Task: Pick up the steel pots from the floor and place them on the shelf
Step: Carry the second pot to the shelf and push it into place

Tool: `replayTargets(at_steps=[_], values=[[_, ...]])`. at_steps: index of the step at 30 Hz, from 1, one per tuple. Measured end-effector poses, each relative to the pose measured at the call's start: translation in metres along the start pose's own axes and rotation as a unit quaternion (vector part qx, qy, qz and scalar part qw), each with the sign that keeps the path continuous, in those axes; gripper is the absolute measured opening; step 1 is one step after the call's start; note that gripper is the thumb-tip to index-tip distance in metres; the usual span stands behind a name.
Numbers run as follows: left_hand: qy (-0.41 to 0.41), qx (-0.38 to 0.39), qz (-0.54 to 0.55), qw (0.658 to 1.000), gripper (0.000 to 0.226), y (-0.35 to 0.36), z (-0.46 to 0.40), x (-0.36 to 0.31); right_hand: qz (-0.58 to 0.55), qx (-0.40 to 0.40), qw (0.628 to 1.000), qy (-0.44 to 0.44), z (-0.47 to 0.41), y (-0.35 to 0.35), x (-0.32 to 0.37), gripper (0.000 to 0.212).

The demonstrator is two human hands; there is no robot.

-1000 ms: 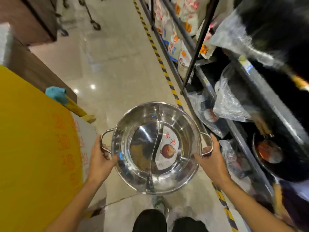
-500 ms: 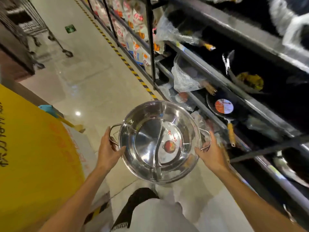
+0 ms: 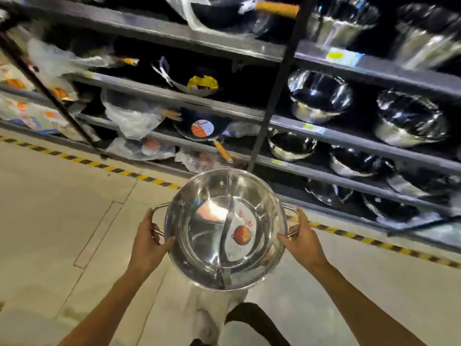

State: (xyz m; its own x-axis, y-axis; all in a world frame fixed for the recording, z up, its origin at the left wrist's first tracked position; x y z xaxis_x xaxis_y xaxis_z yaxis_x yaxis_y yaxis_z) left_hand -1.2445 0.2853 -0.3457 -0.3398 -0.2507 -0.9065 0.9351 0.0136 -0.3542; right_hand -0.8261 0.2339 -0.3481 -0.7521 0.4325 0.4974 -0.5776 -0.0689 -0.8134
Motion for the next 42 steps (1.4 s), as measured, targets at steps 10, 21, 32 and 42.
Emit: replayTargets(at_steps=[10, 21, 32, 42], values=[[0.077, 0.165, -0.035, 0.983, 0.101, 0.190, 0.025, -0.065, -0.021, -0.097, 0.985, 0.140, 0.084, -0.087, -0.180, 0.098], [0.073, 0.132, -0.038, 0.988, 0.101, 0.328, 0.057, -0.116, -0.030, -0.065, 0.992, 0.106, 0.021, -0.165, -0.301, 0.098], [-0.065, 0.035, -0.001, 0.997, 0.102, 0.386, -0.013, -0.025, 0.042, 0.077, 0.995, 0.039, -0.171, -0.117, -0.322, 0.102], [-0.114, -0.087, 0.039, 0.989, 0.090, 0.500, -0.121, 0.152, -0.025, 0.068, 0.997, -0.009, -0.365, 0.051, -0.402, 0.071]])
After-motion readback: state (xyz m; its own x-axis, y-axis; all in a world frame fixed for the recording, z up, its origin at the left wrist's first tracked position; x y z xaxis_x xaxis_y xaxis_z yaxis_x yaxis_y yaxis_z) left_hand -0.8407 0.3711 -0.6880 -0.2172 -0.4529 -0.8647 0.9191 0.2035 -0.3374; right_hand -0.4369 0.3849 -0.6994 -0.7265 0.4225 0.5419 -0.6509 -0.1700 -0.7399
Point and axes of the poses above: each hand's wrist, its own z-axis away from the middle knuckle, its own y-axis out of the palm, x = y × z, the point moved 4 cm from there along -z, towards the middle knuckle, and after that the axes turned 12 degrees about z, right-handed, at the moved point
